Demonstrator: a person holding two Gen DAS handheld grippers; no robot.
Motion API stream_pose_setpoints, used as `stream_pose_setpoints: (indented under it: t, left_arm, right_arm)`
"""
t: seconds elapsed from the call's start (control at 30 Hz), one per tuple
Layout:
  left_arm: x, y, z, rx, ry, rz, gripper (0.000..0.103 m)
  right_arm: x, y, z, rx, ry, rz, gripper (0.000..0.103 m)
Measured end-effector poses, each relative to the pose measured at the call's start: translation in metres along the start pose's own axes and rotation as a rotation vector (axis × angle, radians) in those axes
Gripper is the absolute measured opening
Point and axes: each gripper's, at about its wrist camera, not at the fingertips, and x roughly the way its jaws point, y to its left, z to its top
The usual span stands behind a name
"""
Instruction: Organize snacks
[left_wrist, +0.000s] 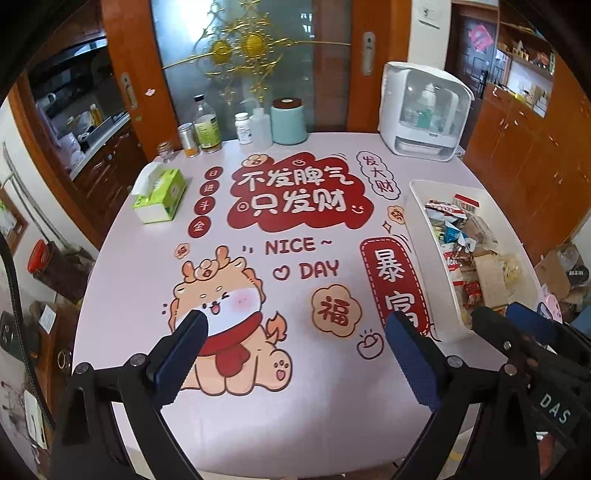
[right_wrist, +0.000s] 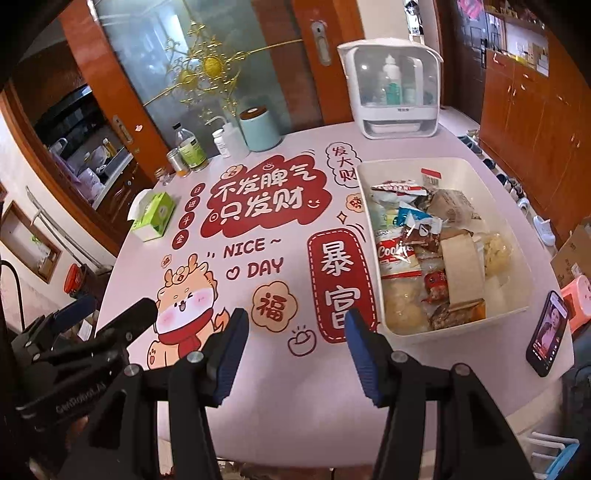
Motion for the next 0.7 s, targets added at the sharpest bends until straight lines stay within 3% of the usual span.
stream_pose_setpoints:
  t: [0.27,0.7]
  left_arm:
    - [-0.008,0.004,-0.003,-0.038,-0.008,-0.013,0.096]
    - [-0.015,-0.039,-0.006,-0.063,-0.002,-0.010,0.096]
  right_arm:
    - [-0.015,0.012,0.005,-0.054,-0.027,-0.021,0.055]
    - [-0.030,-0.022,0.011,-0.099,-0.029,-0.022,0.055]
